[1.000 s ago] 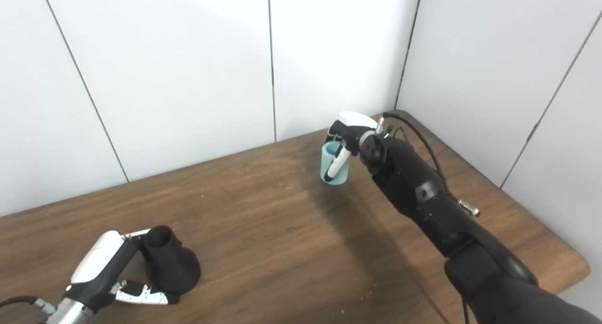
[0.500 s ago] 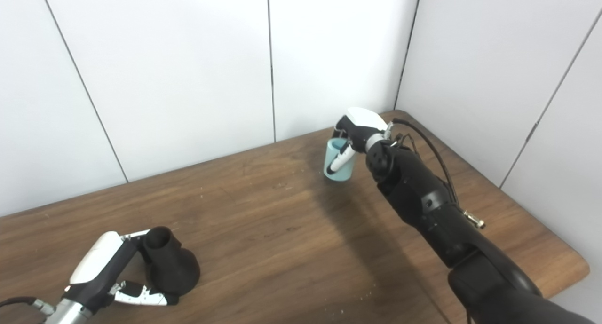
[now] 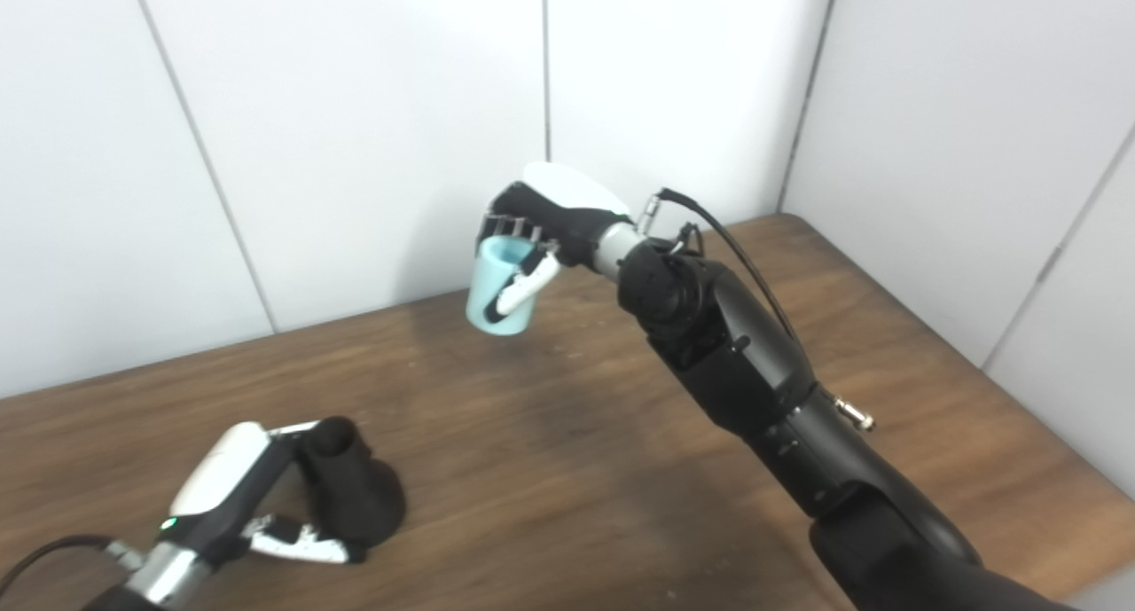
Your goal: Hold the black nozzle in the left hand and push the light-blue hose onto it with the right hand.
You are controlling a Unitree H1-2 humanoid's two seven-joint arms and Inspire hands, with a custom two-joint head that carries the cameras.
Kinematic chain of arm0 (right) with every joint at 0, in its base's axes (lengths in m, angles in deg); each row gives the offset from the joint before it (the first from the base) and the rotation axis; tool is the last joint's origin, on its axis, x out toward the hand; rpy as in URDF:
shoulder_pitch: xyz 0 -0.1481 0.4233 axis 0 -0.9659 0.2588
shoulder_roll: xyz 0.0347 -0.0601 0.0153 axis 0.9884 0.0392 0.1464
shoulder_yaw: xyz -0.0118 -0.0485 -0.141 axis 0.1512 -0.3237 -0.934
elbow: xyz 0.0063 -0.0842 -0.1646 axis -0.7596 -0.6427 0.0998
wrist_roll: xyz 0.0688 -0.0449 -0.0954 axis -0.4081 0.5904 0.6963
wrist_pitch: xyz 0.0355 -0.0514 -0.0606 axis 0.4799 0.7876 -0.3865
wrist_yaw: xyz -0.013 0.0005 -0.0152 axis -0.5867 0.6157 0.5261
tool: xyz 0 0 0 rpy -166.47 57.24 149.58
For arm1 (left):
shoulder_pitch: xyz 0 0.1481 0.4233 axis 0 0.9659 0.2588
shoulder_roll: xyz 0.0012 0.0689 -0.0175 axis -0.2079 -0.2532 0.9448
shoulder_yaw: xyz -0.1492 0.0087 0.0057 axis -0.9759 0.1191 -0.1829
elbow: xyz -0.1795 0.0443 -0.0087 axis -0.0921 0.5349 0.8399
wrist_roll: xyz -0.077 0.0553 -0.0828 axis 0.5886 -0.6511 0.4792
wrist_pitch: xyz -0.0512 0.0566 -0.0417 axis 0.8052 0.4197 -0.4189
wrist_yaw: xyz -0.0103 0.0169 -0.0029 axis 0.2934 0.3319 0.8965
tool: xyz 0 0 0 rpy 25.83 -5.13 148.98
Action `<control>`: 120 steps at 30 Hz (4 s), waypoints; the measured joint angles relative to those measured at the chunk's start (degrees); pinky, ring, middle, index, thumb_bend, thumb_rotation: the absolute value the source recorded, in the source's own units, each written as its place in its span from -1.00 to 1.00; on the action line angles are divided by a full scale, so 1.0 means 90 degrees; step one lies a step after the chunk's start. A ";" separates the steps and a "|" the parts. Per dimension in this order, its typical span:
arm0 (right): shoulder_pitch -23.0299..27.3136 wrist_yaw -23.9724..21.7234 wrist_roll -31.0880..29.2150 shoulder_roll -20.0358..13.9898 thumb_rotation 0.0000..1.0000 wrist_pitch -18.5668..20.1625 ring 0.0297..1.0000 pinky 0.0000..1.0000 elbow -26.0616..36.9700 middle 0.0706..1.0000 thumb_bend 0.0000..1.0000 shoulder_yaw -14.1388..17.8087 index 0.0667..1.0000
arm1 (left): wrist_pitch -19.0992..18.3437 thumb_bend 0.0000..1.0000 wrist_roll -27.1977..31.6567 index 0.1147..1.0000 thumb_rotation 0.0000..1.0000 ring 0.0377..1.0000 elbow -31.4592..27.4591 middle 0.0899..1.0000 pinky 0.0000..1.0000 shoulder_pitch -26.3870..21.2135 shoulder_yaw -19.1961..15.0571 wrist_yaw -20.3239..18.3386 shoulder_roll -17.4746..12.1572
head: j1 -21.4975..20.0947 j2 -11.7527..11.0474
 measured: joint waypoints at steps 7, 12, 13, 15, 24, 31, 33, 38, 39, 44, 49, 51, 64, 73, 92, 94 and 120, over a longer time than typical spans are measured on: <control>0.0108 -0.0787 -0.0229 0.0076 -1.00 0.0230 -0.10 -0.30 0.1041 -0.11 0.00 -0.0048 -0.13 | -0.0404 0.05 -0.0144 -0.14 -1.00 -0.06 -0.0131 -0.16 0.00 0.0008 0.0012 -0.0010 0.0123 | 0.0822 0.0088; 0.0372 -0.1057 -0.0583 0.0080 -1.00 0.0224 -0.09 -0.30 0.1427 -0.11 0.00 -0.0027 -0.13 | -0.0583 0.05 -0.0246 -0.12 -1.00 -0.08 -0.0139 -0.21 -0.05 -0.0031 0.0026 -0.0010 0.0239 | 0.1194 0.0186; 0.0392 -0.1074 -0.0637 0.0083 -1.00 0.0223 -0.09 -0.31 0.1498 -0.11 0.00 -0.0027 -0.13 | -0.0624 0.05 -0.0259 -0.11 -1.00 -0.09 -0.0142 -0.22 -0.06 -0.0038 0.0030 -0.0010 0.0254 | 0.1242 0.0196; 0.0401 -0.1107 -0.0697 0.0097 -1.00 0.0222 -0.09 -0.31 0.1610 -0.11 0.00 -0.0029 -0.13 | -0.0688 0.05 -0.0281 -0.11 -1.00 -0.12 -0.0146 -0.25 -0.07 -0.0044 0.0041 -0.0009 0.0281 | 0.1282 0.0215; 0.0395 -0.1220 -0.0809 0.0107 -1.00 0.0221 -0.11 -0.32 0.1724 -0.10 0.00 -0.0048 -0.12 | -0.0749 0.05 -0.0373 -0.11 -1.00 -0.16 -0.0146 -0.26 -0.05 -0.0053 0.0066 0.0045 0.0341 | 0.1409 0.0293; 0.0350 -0.1248 -0.0798 0.0133 -1.00 0.0222 -0.11 -0.32 0.1725 -0.10 0.00 -0.0091 -0.11 | -0.0847 0.05 -0.0397 -0.11 -1.00 -0.18 -0.0167 -0.26 -0.18 -0.0053 0.0071 0.0045 0.0387 | 0.1438 0.0332; 0.0322 -0.1249 -0.0795 0.0152 -1.00 0.0221 -0.11 -0.32 0.1724 -0.10 0.00 -0.0117 -0.10 | -0.0870 0.05 -0.0397 -0.11 -1.00 -0.19 -0.0172 -0.26 -0.23 -0.0053 0.0073 0.0045 0.0395 | 0.1429 0.0342; 0.0264 -0.1240 -0.0763 0.0244 -1.00 0.0159 -0.11 -0.32 0.1684 -0.11 0.00 -0.0205 -0.10 | -0.0929 0.05 -0.0398 -0.11 -1.00 -0.18 -0.0184 -0.24 -0.18 -0.0057 0.0092 0.0045 0.0407 | 0.1448 0.0362; 0.0248 -0.1235 -0.0763 0.0263 -1.00 0.0114 -0.11 -0.32 0.1662 -0.11 0.00 -0.0224 -0.10 | -0.0937 0.05 -0.0398 -0.11 -1.00 -0.17 -0.0190 -0.24 -0.16 -0.0057 0.0096 0.0045 0.0408 | 0.1467 0.0362; 0.0141 -0.1133 -0.0719 0.0345 -1.00 -0.0036 -0.12 -0.32 0.1539 -0.11 0.00 -0.0238 -0.10 | -0.0951 0.05 -0.0398 -0.11 -1.00 -0.16 -0.0202 -0.22 -0.14 -0.0055 0.0104 0.0045 0.0413 | 0.1506 0.0362; -0.0034 -0.0807 -0.0503 0.0666 -1.00 -0.0035 -0.12 -0.32 0.1480 -0.10 0.00 -0.0242 -0.10 | -0.0981 0.05 -0.0398 -0.11 -1.00 -0.16 -0.0207 -0.23 -0.17 -0.0057 0.0115 0.0045 0.0434 | 0.1526 0.0381; -0.0083 -0.0707 -0.0454 0.0841 -1.00 -0.0033 -0.12 -0.32 0.1475 -0.10 0.00 -0.0245 -0.10 | -0.1043 0.05 -0.0407 -0.11 -1.00 -0.15 -0.0251 -0.23 -0.19 -0.0050 0.0135 0.0044 0.0434 | 0.1555 0.0391; -0.0147 -0.0678 -0.0419 0.0900 -1.00 -0.0046 -0.11 -0.31 0.1344 -0.11 0.00 -0.0208 -0.11 | -0.1185 0.05 -0.0447 -0.11 -1.00 -0.15 -0.0316 -0.24 -0.16 -0.0077 0.0249 0.0044 0.0441 | 0.1809 0.0420; -0.0154 -0.0791 -0.0543 0.0706 -1.00 -0.0058 -0.11 -0.31 0.1344 -0.11 0.00 -0.0230 -0.10 | -0.1209 0.05 -0.0447 -0.11 -1.00 -0.14 -0.0317 -0.24 -0.15 -0.0080 0.0258 0.0044 0.0454 | 0.1897 0.0459; -0.0109 -0.1024 -0.0550 0.0508 -1.00 -0.0072 -0.10 -0.31 0.1367 -0.09 0.00 -0.0456 -0.11 | -0.1254 0.05 -0.0446 -0.11 -1.00 -0.13 -0.0319 -0.23 -0.14 -0.0079 0.0259 0.0039 0.0502 | 0.1985 0.0577; -0.0107 -0.1023 -0.0546 0.0516 -1.00 -0.0069 -0.10 -0.31 0.1367 -0.09 0.00 -0.0465 -0.11 | -0.1260 0.05 -0.0446 -0.11 -1.00 -0.13 -0.0319 -0.24 -0.14 -0.0078 0.0258 0.0038 0.0507 | 0.2014 0.0586; -0.0243 -0.0814 -0.0556 0.0992 -1.00 -0.0022 -0.11 -0.31 0.1365 -0.09 0.00 -0.0501 -0.10 | -0.1322 0.04 -0.0446 -0.10 -1.00 -0.13 -0.0332 -0.26 -0.12 -0.0079 0.0288 0.0038 0.0544 | 0.2034 0.0635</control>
